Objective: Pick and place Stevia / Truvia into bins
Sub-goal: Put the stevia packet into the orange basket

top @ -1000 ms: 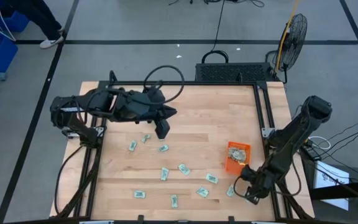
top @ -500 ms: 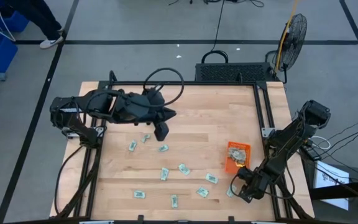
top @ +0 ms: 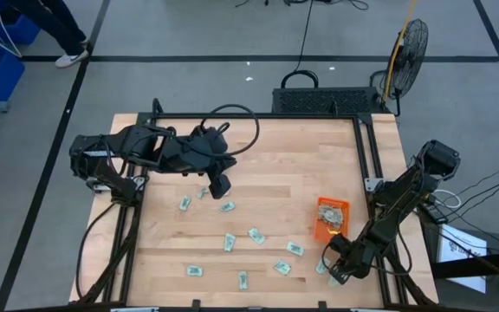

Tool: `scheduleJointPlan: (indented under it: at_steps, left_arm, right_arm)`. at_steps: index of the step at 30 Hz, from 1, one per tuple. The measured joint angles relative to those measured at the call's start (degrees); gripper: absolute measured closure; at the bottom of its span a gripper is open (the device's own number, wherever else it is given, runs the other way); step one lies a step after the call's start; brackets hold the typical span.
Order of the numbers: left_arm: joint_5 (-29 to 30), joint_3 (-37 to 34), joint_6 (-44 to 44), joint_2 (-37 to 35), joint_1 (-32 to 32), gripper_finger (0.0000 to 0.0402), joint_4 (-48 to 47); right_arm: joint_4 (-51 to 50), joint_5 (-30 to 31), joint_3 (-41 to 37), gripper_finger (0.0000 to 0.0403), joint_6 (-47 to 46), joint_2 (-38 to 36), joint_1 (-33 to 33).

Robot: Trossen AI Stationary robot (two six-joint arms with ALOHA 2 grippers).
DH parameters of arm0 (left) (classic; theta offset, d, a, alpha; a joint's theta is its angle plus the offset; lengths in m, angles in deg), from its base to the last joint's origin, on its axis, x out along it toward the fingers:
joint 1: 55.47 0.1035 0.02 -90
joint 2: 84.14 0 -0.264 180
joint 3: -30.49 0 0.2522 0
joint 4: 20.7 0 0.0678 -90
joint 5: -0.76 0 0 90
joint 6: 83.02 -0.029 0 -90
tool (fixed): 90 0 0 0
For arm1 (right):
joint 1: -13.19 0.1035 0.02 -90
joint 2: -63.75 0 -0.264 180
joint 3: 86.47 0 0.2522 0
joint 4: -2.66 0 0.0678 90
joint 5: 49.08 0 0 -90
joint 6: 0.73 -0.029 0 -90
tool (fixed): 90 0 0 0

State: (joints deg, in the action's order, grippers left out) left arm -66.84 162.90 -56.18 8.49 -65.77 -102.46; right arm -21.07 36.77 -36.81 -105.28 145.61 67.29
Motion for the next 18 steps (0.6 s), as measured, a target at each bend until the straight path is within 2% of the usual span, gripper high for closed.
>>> scheduleJointPlan:
  at_steps: [7, 9, 14, 18]
  left_arm:
    - [0.0, 0.0, -1.2, 0.0, 0.0, 0.0364, -1.5]
    - [0.0, 0.0, -2.1, 0.0, 0.0, 0.0364, -1.6]
    - [-0.5, 0.0, -2.7, 0.0, 0.0, 0.0364, -1.8]
    - [-1.4, 0.0, -4.3, 0.0, 0.0, 0.0364, -1.8]
  right_arm:
    - [-0.2, 0.0, 0.0, 0.0379, 0.1, 0.0, -0.4]
    - [1.3, 0.7, 0.0, 0.0364, 0.1, -0.1, -0.4]
    - [9.4, 7.1, 0.1, 0.0315, 4.9, -0.1, -0.4]
    - [12.1, 7.3, 0.1, 0.0279, 8.6, -0.1, -0.4]
